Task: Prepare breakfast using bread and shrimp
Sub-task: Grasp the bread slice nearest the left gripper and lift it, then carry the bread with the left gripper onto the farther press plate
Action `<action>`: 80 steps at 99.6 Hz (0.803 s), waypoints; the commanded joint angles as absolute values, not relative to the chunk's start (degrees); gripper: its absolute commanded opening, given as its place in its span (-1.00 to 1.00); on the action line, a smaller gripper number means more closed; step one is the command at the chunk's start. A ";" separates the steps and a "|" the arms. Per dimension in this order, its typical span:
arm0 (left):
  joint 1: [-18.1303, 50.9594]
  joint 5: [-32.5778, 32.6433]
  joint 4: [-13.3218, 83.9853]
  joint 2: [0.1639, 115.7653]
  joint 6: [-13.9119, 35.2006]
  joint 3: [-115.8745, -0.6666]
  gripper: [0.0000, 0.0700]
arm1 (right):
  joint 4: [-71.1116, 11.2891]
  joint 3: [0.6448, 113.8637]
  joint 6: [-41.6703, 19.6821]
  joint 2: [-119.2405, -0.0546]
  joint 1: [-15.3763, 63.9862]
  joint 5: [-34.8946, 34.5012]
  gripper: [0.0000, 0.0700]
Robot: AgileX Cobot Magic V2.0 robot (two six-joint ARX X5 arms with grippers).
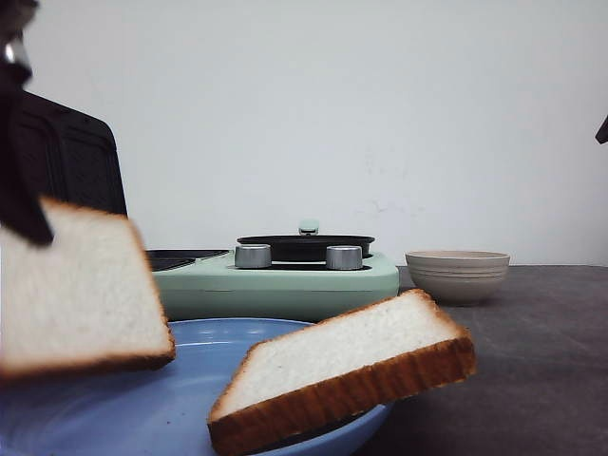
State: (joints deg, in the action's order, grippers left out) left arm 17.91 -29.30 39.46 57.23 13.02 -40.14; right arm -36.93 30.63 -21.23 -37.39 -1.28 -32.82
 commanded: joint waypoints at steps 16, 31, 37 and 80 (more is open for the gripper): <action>18.13 -22.90 33.08 49.82 14.00 -40.77 -0.99 | -37.10 31.51 -20.05 -37.71 -1.21 -33.01 0.65; 18.13 -21.34 29.15 47.59 13.17 -40.77 -0.99 | -37.34 31.51 -20.05 -37.71 -1.21 -33.01 0.65; 18.13 -21.10 27.20 47.51 12.45 -40.77 -0.99 | -37.39 31.51 -20.05 -37.71 -1.21 -32.99 0.65; 18.13 -9.96 14.98 51.09 3.36 -40.80 -0.99 | -38.48 31.51 -19.92 -37.69 -1.21 -33.04 0.65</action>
State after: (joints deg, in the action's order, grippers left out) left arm 17.89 -10.83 16.75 49.74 6.87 -40.14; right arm -38.50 30.63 -20.80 -37.39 -1.28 -32.82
